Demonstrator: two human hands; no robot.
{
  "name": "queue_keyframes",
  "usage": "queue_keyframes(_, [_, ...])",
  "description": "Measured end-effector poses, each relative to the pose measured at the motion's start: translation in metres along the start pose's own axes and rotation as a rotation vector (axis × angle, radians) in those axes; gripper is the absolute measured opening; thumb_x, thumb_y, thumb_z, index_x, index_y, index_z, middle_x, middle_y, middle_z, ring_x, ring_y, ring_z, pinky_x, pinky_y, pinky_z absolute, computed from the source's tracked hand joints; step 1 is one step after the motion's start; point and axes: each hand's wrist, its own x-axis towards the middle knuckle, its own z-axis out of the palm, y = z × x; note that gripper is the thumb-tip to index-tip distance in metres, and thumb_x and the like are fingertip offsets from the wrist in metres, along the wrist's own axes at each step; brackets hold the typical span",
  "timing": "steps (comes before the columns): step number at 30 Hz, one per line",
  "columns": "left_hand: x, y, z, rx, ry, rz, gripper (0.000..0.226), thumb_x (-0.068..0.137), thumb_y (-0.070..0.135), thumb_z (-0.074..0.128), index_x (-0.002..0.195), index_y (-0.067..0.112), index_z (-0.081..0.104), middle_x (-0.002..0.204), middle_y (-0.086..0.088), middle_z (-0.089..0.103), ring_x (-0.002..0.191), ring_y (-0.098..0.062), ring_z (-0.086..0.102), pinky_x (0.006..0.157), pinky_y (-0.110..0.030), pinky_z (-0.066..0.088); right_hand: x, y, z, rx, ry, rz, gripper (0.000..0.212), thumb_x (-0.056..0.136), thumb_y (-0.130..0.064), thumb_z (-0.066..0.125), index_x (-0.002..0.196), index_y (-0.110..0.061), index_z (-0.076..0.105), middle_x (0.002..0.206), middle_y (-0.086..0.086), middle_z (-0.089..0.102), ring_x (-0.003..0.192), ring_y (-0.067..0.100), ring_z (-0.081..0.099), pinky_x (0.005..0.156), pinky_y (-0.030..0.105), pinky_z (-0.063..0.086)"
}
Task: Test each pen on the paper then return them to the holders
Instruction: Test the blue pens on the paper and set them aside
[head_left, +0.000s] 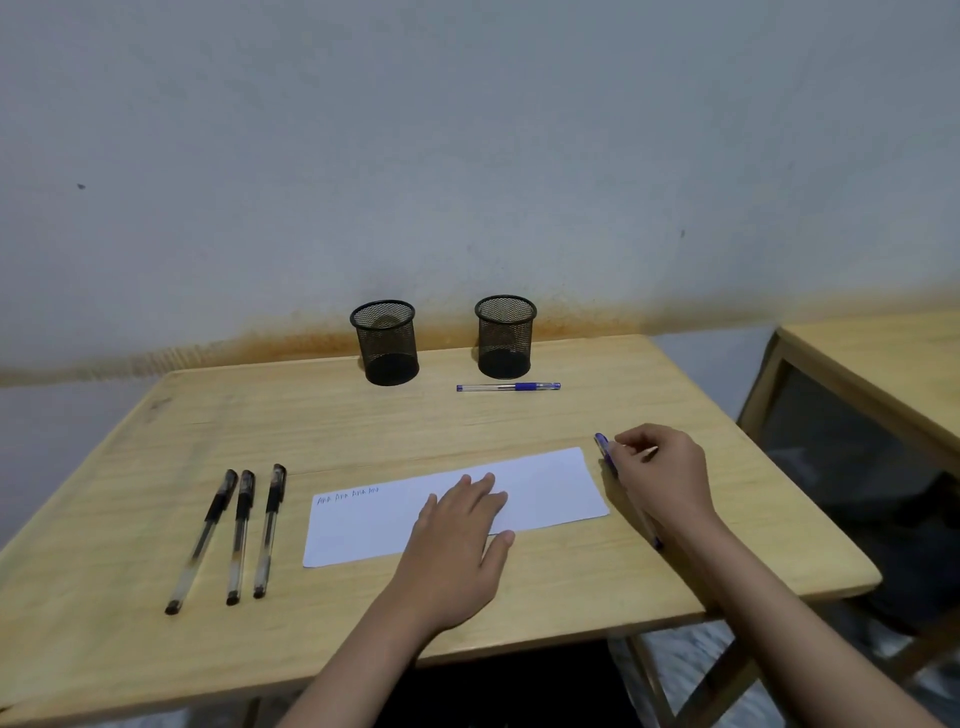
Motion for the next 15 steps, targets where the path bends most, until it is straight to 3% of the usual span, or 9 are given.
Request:
queue_keyframes(5, [0.001,-0.001,0.002,0.001,0.009,0.008,0.046,0.096,0.041,0.030,0.140,0.029,0.029,0.155,0.015,0.013,0.144,-0.006,0.000,0.119,-0.036,0.002,0.031,-0.022,0.024,-0.049,-0.034,-0.182,0.009,0.084,-0.016,0.065,0.087,-0.012,0.072,0.081,-0.001,0.070,0.064,0.009,0.057,0.062,0.022,0.042])
queue_keyframes(9, [0.002,-0.002,0.002,0.001,0.021,0.018,0.046,0.096,0.041,0.032,0.140,0.029,0.030,0.155,0.015,0.015,0.144,-0.006,0.001,0.118,-0.034,0.001,0.066,-0.038,0.065,-0.237,-0.127,-0.345,0.021,0.085,-0.012,0.059,0.098,-0.003,0.071,0.092,0.011,0.072,0.088,0.025,0.063,0.073,0.031,0.048])
queue_keyframes(11, [0.002,-0.002,0.002,0.002,0.022,0.024,0.046,0.095,0.042,0.031,0.139,0.028,0.031,0.155,0.015,0.016,0.144,-0.006,0.001,0.118,-0.033,0.002,0.079,-0.041,0.085,-0.368,-0.180,-0.384,0.028,0.085,-0.013,0.056,0.109,-0.004,0.068,0.102,0.014,0.069,0.100,0.032,0.058,0.077,0.037,0.048])
queue_keyframes(15, [0.004,-0.003,0.003,-0.002,0.030,0.030,0.052,0.090,0.047,0.026,0.138,0.028,0.033,0.154,0.014,0.018,0.144,-0.007,0.004,0.117,-0.033,0.003,0.094,-0.039,0.105,-0.579,-0.268,-0.450,0.028,0.090,-0.014,0.052,0.115,-0.007,0.063,0.111,0.013,0.064,0.105,0.034,0.051,0.080,0.041,0.044])
